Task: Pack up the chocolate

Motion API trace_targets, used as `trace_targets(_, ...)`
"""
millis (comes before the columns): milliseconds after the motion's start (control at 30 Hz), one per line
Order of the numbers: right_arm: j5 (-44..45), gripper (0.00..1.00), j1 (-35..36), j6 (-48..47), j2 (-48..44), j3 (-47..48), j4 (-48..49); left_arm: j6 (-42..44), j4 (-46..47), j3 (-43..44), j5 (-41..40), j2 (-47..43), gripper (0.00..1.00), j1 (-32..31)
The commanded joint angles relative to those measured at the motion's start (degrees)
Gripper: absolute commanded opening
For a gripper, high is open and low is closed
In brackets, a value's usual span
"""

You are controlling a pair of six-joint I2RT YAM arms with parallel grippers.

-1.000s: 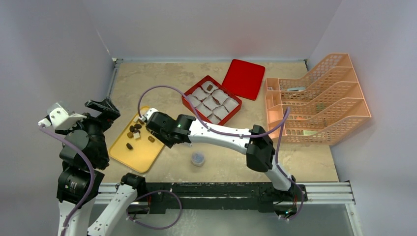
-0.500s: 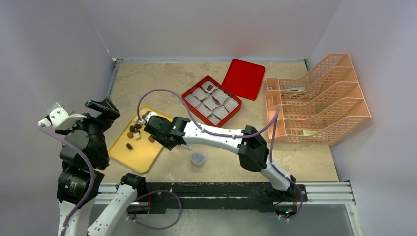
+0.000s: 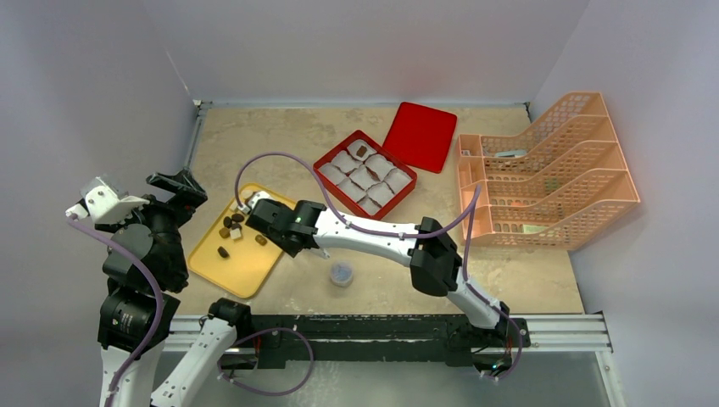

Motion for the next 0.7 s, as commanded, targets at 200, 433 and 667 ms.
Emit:
trace_targets(200,0.0,0.38,0.3,1.1,-3.4,0.5,0.1,0.8,1.8,1.0,-0.6,0.5,0.91,0.1)
trace_targets(433,-2.0,0.35,-0.7,1.8,-7.1,-3.1,3.0,0.6,2.2,0.0,-0.5,0.5,0.91,0.1)
trace_targets(667,-3.0,0.34,-2.7,2.4,-11.3,-7.2,5.3,0.0,2.3,-1.3,-0.2,0.4,0.91,0.1)
